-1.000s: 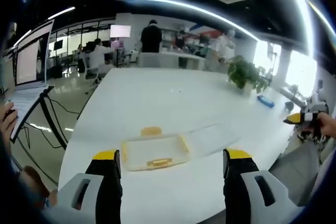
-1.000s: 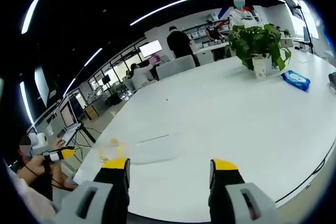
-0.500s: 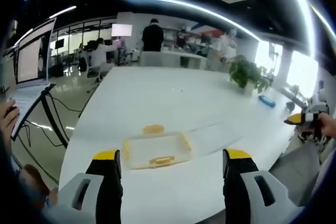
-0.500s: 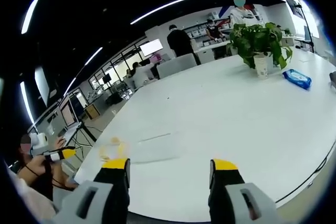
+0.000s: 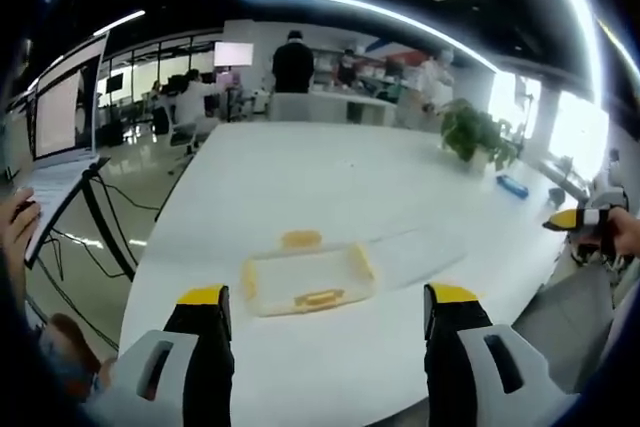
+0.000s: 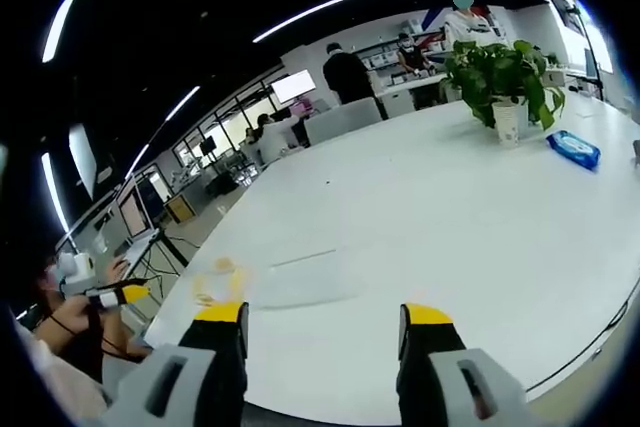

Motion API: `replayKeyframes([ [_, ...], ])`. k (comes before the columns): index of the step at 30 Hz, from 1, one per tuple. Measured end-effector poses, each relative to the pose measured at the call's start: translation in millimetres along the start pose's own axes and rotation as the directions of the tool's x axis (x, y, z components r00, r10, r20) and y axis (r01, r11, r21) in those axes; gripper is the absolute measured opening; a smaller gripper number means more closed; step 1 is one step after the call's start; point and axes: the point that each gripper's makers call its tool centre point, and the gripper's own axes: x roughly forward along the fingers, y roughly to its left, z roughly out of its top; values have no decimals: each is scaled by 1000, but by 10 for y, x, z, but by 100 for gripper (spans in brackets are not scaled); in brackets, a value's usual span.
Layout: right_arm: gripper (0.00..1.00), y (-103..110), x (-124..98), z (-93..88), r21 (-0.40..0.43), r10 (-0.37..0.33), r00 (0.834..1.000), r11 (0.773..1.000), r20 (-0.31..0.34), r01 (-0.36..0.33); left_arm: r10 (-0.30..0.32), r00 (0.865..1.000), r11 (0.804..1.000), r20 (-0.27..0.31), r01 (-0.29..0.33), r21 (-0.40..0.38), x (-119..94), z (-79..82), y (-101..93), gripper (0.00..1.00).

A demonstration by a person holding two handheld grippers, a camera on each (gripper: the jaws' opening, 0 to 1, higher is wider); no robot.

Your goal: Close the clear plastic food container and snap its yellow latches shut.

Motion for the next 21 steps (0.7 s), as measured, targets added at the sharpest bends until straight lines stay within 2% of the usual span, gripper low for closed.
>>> replayKeyframes([
  [21,59,174,162,-23,-21,19,999,1000,-30,-19,2,1000,1000,-23,-2,0,35,-35,115,78],
])
